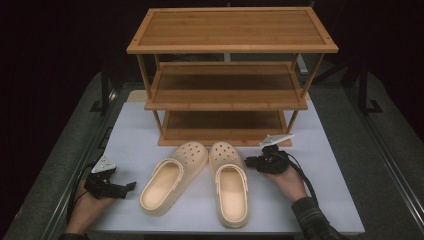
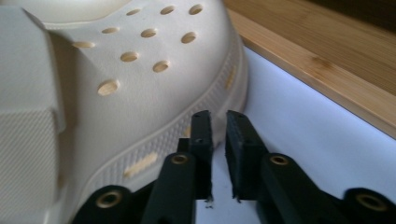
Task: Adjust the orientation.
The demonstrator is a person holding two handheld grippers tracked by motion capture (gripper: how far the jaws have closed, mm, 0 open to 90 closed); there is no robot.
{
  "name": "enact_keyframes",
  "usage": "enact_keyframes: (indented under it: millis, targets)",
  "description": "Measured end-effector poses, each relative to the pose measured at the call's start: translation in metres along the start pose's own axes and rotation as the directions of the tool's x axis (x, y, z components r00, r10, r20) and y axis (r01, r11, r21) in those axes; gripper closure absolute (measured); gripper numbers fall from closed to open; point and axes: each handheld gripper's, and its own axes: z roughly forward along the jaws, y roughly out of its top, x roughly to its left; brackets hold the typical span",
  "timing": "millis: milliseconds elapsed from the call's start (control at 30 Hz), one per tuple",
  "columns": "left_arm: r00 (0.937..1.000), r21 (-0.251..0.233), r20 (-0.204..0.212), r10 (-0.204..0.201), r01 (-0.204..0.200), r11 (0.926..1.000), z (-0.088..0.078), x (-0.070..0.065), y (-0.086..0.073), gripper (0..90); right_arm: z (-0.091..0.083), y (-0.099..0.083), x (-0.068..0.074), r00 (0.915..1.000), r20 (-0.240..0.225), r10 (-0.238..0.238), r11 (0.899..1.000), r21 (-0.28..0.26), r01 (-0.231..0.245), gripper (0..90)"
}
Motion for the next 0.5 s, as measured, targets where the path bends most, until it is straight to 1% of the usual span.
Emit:
enact_keyframes:
  millis: [67, 100, 167, 233, 300, 333, 367, 500]
  targets:
    - [1.0, 0.0, 0.0, 0.0, 0.0, 1.0, 0.0, 0.0, 0.0, 0.0, -0.005, -0.003, -0.002, 0.9999, 0.005, 0.011, 1.0, -0.007, -0.011, 72.2]
    - [1.0, 0.0, 0.0, 0.001, -0.001, 1.0, 0.0, 0.0, 0.0, 0.0, -0.011, -0.006, -0.003, 0.9996, 0.013, 0.025, 1.0, -0.01, -0.025, 68.5]
    - [1.0, 0.0, 0.0, 0.001, -0.001, 1.0, 0.0, 0.0, 0.0, 0.0, -0.018, -0.01, -0.005, 0.9989, 0.027, 0.038, 0.999, -0.007, -0.038, 60.2]
    - [1.0, 0.0, 0.0, 0.001, -0.001, 1.0, 0.0, 0.0, 0.0, 0.0, -0.026, -0.014, -0.006, 0.9979, 0.036, 0.055, 0.998, -0.012, -0.054, 55.7]
    - [1.0, 0.0, -0.001, 0.001, -0.001, 1.0, 0.0, 0.0, 0.0, 0.0, -0.034, -0.017, -0.006, 0.9976, 0.03, 0.062, 0.998, -0.024, -0.061, 52.3]
    - [1.0, 0.001, -0.001, 0.002, -0.002, 1.0, 0.0, 0.0, 0.0, 0.0, -0.037, -0.019, -0.005, 0.9981, 0.027, 0.055, 0.998, -0.032, -0.055, 50.5]
    - [1.0, 0.001, -0.001, 0.002, -0.002, 1.0, 0.0, 0.0, 0.0, 0.0, -0.042, -0.021, -0.003, 0.9975, 0.031, 0.064, 0.997, -0.035, -0.063, 47.7]
    - [1.0, 0.002, 0.0, 0.001, -0.001, 1.0, 0.0, 0.0, 0.0, 0.0, -0.053, -0.026, 0.006, 0.9985, 0.032, 0.046, 0.998, -0.048, -0.044, 39.8]
